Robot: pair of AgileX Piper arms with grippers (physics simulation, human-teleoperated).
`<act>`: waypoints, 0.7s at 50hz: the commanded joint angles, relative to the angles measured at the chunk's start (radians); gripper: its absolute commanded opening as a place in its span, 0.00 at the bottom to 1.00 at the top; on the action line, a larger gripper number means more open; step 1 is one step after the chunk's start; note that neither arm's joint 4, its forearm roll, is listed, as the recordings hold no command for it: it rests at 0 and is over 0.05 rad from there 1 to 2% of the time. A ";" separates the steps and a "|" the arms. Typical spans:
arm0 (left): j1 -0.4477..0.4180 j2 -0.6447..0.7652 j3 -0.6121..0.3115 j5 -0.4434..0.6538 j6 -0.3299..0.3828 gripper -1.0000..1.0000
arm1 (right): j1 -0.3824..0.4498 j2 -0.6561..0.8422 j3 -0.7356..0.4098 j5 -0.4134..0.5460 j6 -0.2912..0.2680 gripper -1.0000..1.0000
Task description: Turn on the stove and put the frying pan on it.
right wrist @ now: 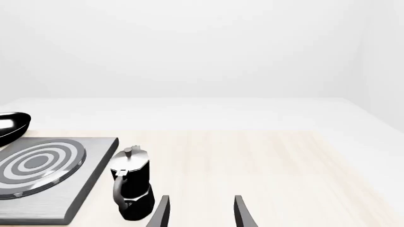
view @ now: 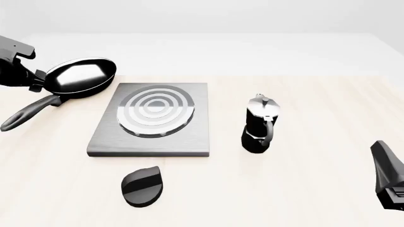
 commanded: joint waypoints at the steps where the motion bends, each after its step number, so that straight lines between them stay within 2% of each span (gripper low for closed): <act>1: 0.009 0.062 -0.010 -0.028 0.012 1.00 | 0.000 0.000 0.000 0.000 0.000 1.00; 35: 0.021 0.189 -0.033 -0.078 0.018 1.00 | 0.000 0.000 0.000 0.000 0.000 1.00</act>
